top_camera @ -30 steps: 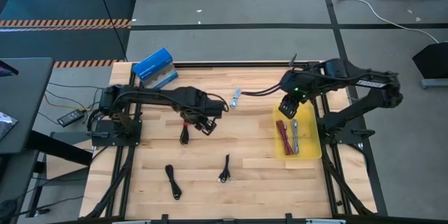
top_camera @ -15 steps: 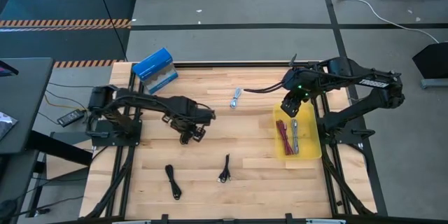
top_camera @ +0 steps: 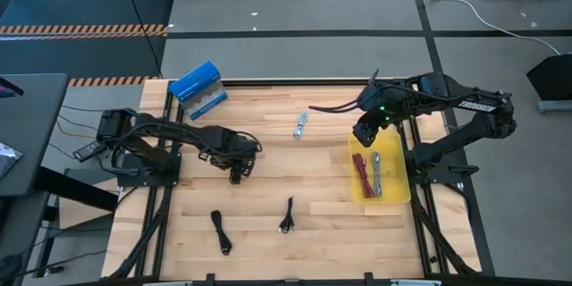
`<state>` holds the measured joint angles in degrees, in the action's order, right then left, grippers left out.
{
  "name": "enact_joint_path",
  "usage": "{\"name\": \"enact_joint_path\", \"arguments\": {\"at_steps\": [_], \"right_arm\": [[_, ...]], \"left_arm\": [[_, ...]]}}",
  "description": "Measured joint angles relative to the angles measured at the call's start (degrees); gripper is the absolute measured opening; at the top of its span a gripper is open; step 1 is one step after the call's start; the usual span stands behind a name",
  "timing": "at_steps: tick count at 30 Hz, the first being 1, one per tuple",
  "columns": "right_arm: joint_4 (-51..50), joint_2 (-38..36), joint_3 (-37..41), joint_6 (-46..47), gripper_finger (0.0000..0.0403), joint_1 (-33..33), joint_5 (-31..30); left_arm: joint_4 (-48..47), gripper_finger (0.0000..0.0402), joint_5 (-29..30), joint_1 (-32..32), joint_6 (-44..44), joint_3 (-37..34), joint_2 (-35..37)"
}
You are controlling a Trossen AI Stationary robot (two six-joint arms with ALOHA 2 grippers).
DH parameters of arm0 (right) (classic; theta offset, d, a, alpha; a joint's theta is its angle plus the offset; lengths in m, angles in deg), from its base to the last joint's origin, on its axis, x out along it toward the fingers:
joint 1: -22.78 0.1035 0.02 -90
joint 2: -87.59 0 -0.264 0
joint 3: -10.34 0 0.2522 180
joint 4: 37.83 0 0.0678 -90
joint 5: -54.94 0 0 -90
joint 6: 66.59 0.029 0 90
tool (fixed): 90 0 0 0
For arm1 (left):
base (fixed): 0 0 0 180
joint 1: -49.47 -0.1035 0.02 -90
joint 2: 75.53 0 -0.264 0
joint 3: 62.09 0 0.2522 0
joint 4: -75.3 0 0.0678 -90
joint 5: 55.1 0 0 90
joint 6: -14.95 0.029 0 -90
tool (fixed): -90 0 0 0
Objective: Pick and place USB-C Cables
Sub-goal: Put the top black charger cable into the yellow bin
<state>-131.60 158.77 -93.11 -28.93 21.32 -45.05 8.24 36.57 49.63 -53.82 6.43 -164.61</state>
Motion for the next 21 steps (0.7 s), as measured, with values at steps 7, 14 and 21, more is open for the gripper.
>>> {"name": "enact_joint_path", "arguments": {"at_steps": [7, 14, 21], "right_arm": [[1.1, 0.0, 0.0, 2.4, 0.0193, -0.8, 0.0], [1.1, 0.0, 0.0, 5.1, 0.0193, -1.0, 0.0], [1.2, 0.0, 0.0, 6.3, 0.0193, -1.0, 0.0]], "left_arm": [[10.8, 0.0163, 0.9, 0.0, -2.1, -4.4, -0.1], [14.2, 0.0163, 3.7, -0.6, -2.7, -6.8, -0.2], [16.9, 0.0161, 2.6, -0.6, -2.6, -10.7, -0.2]]}}
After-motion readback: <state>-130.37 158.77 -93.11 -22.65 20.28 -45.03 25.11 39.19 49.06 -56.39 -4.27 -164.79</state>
